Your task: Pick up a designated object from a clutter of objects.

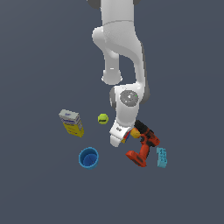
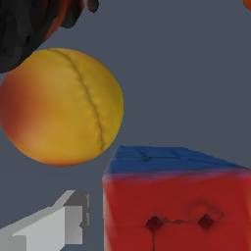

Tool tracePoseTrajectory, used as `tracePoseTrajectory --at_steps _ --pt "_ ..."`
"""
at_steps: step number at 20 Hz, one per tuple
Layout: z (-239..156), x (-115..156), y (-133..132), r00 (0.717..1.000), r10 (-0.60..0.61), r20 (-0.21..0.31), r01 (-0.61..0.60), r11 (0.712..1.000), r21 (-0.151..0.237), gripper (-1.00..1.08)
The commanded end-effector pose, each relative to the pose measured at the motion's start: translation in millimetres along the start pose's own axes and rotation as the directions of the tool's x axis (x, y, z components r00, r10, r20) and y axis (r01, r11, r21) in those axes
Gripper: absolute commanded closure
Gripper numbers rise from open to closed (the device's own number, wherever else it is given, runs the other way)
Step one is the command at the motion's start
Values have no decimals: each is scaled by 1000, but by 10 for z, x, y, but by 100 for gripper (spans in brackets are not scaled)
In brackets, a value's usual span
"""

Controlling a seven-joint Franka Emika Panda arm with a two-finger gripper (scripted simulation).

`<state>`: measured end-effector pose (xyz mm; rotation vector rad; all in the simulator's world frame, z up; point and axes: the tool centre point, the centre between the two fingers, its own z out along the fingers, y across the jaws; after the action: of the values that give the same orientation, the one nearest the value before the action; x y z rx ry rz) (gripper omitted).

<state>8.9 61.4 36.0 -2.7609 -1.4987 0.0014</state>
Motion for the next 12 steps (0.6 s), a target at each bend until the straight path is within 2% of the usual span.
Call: tracePoseTrajectory --at_steps 1,2,12 --pt "29 7 1 1000 -1 -1 1 1000 0 -92" --pt "29 7 1 1000 -1 -1 1 1000 0 108" --pt "17 2 11 1000 0 -1 0 1000 -2 108"
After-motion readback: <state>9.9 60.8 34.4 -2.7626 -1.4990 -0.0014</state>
